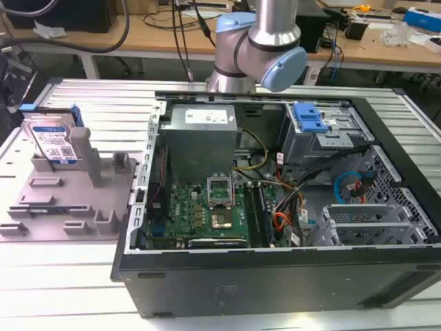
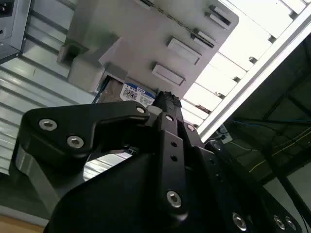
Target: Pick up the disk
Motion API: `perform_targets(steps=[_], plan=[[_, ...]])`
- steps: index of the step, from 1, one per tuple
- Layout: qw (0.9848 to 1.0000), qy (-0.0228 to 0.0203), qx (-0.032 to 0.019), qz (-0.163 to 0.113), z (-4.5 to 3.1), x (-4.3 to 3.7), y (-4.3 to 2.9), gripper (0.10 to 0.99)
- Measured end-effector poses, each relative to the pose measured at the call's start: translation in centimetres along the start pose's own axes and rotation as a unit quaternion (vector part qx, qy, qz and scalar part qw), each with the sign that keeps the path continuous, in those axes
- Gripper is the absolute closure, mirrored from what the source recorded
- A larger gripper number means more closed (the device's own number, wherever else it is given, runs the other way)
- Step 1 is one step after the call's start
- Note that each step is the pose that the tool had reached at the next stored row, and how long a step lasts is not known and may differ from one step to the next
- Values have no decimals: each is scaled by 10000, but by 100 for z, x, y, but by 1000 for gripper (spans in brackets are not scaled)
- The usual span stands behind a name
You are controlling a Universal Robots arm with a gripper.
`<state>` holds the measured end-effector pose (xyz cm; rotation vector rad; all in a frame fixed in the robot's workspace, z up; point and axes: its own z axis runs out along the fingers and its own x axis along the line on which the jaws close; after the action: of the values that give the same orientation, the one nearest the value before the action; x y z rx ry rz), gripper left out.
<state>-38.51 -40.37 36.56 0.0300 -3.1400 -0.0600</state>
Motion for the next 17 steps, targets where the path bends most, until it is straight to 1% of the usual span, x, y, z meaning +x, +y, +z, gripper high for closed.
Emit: perform_targets(steps=[12, 13, 15, 17], plan=[[10000, 2, 0, -34, 0, 0, 0, 980], [10000, 3, 0, -70, 0, 0, 0, 980], [9993, 15, 1, -383, 0, 0, 0, 980], [9985, 21, 0, -546, 0, 0, 0, 980]])
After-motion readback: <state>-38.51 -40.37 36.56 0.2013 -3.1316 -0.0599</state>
